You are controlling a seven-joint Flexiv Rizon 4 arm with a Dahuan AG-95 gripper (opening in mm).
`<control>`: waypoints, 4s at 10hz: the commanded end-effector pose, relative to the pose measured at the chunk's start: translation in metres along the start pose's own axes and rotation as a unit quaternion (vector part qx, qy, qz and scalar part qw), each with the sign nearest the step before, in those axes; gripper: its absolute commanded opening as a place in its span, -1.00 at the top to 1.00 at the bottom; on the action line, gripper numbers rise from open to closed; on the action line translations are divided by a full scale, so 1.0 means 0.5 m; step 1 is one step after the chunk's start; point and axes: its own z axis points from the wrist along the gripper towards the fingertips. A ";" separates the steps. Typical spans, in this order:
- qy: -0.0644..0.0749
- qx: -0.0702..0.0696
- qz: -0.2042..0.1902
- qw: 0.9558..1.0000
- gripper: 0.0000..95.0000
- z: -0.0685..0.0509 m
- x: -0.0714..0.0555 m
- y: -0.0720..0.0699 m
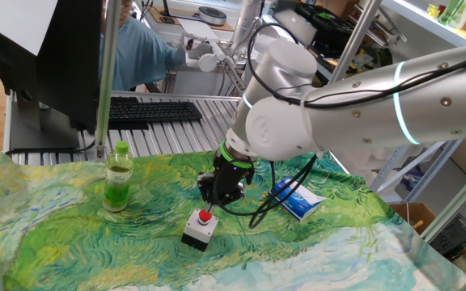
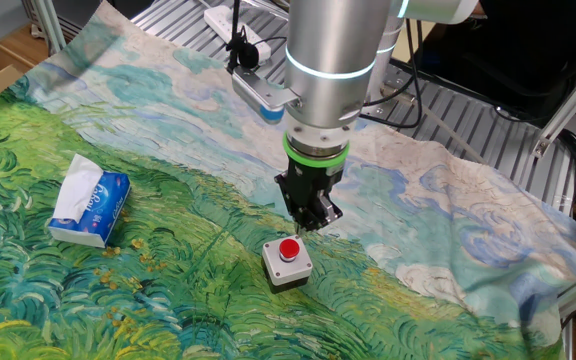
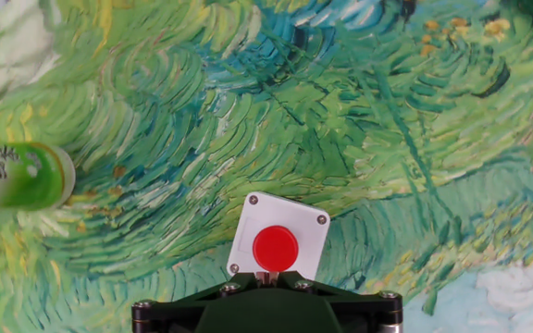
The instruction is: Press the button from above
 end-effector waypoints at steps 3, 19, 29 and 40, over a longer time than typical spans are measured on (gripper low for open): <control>-0.005 0.013 0.018 1.000 1.00 0.001 0.000 0.000; 0.001 0.022 0.018 1.000 1.00 0.006 -0.074 0.014; -0.004 0.019 0.015 1.000 1.00 0.031 -0.024 -0.006; -0.011 0.014 0.020 1.000 1.00 0.070 -0.023 -0.011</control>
